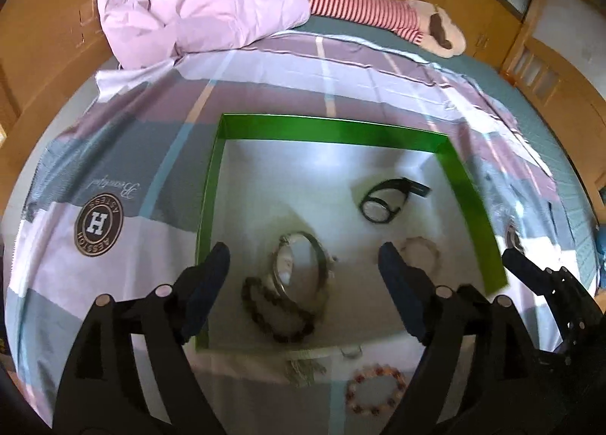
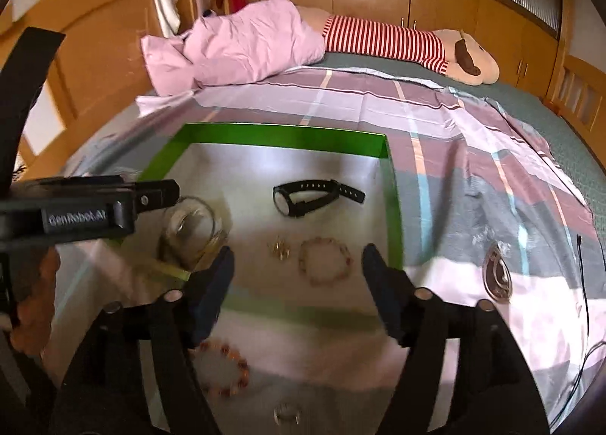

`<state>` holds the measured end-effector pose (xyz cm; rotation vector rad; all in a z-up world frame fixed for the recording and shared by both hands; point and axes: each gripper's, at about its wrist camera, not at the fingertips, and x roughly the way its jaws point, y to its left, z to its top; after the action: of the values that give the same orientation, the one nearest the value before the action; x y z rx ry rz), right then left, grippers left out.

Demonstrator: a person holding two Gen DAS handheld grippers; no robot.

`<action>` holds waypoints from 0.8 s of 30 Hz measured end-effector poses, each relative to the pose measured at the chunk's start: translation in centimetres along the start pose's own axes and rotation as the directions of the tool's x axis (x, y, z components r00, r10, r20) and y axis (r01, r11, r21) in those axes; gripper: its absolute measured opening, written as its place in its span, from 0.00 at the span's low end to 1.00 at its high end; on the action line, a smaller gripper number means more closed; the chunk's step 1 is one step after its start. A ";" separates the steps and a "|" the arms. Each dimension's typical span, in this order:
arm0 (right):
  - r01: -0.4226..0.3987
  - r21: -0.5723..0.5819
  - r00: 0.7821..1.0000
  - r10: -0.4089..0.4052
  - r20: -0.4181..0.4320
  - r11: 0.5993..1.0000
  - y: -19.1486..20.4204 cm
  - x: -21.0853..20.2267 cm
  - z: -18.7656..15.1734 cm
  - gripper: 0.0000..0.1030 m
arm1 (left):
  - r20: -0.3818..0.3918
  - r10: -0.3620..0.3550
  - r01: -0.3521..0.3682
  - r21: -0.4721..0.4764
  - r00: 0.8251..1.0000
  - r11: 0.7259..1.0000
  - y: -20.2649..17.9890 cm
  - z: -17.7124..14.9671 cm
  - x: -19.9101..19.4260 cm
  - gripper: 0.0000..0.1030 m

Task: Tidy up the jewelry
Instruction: 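Carry the bangle and brooch into the green box and open both grippers, then move the right gripper to the red-and-cream bead bracelet while the left moves to the green crystal pendant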

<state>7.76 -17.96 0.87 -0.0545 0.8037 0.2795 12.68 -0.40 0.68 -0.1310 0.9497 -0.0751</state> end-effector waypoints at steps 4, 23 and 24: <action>-0.056 0.023 0.998 0.056 -0.015 0.998 -1.3 -1.5 -2.9 0.78 | -0.018 -0.023 0.024 0.068 1.000 0.997 -0.8 -1.9 -2.4 0.85; -0.067 0.030 0.972 0.072 -0.223 0.997 0.1 2.7 -9.1 0.78 | -0.199 0.121 -0.092 0.150 0.972 0.984 0.1 -9.2 0.7 0.88; -0.063 0.026 0.972 0.068 -0.224 0.998 0.1 2.6 -9.2 0.78 | -0.210 0.119 -0.093 0.126 0.970 0.988 0.6 -9.1 0.9 0.88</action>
<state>2.97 -18.71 -7.43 -0.0426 1.0350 0.3323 5.75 -0.63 -5.34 0.0364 1.1665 -0.0459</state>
